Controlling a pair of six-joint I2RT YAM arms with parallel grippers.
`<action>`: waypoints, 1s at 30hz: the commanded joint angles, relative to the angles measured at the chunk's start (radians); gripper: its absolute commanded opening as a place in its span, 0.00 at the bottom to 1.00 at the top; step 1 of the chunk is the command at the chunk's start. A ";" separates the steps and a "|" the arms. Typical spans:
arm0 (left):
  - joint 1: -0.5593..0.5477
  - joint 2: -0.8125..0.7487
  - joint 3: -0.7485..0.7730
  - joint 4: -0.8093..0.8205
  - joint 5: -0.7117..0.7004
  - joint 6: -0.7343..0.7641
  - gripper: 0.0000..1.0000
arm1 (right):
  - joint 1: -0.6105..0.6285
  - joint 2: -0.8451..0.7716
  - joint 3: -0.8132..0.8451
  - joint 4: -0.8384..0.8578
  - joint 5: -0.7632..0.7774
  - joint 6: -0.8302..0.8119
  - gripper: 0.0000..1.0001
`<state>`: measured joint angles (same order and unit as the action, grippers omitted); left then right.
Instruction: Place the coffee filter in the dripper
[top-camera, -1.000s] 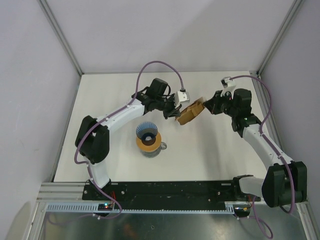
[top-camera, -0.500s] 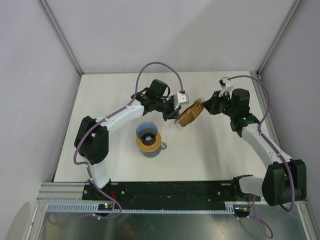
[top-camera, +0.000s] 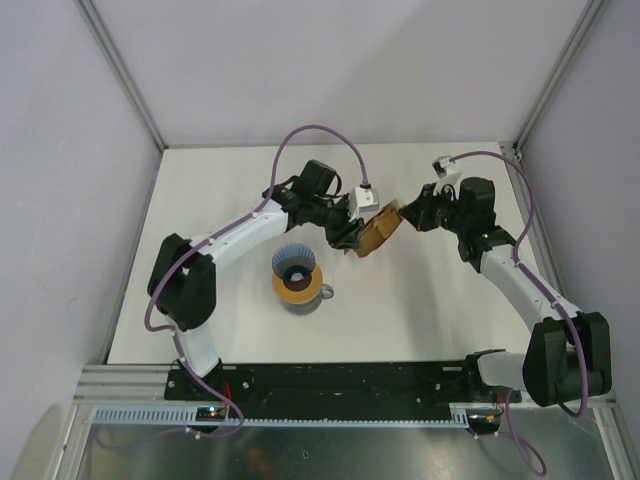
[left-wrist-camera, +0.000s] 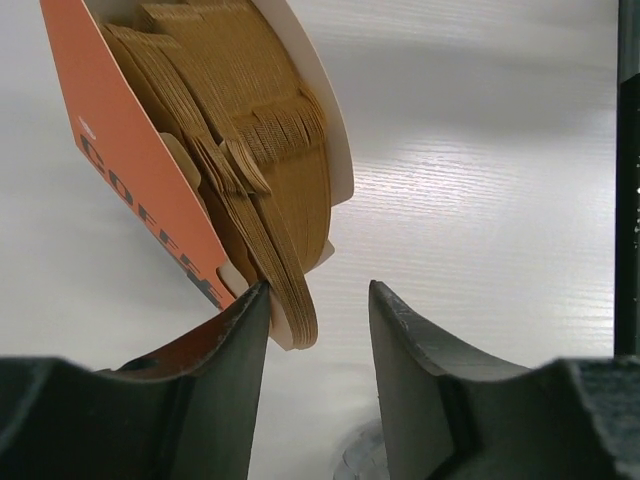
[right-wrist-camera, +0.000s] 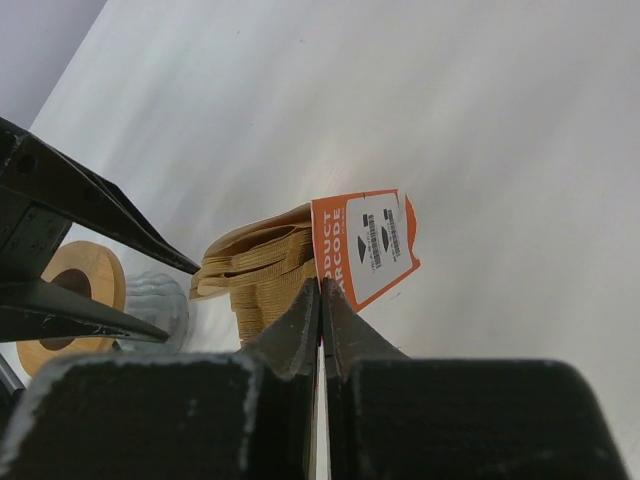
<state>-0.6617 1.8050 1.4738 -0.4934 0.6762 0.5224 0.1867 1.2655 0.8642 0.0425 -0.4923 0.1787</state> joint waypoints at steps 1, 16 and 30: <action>0.009 -0.080 0.068 -0.051 0.031 -0.013 0.50 | 0.000 -0.004 0.007 0.071 -0.030 -0.013 0.00; 0.073 -0.027 0.121 -0.066 0.017 -0.014 0.36 | 0.000 -0.011 0.007 0.060 -0.034 -0.020 0.00; 0.012 -0.012 0.041 -0.001 -0.109 0.069 0.47 | 0.009 -0.014 0.006 0.079 -0.049 -0.008 0.00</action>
<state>-0.6273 1.7954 1.5318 -0.5411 0.5961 0.5591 0.1890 1.2663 0.8642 0.0448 -0.5140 0.1616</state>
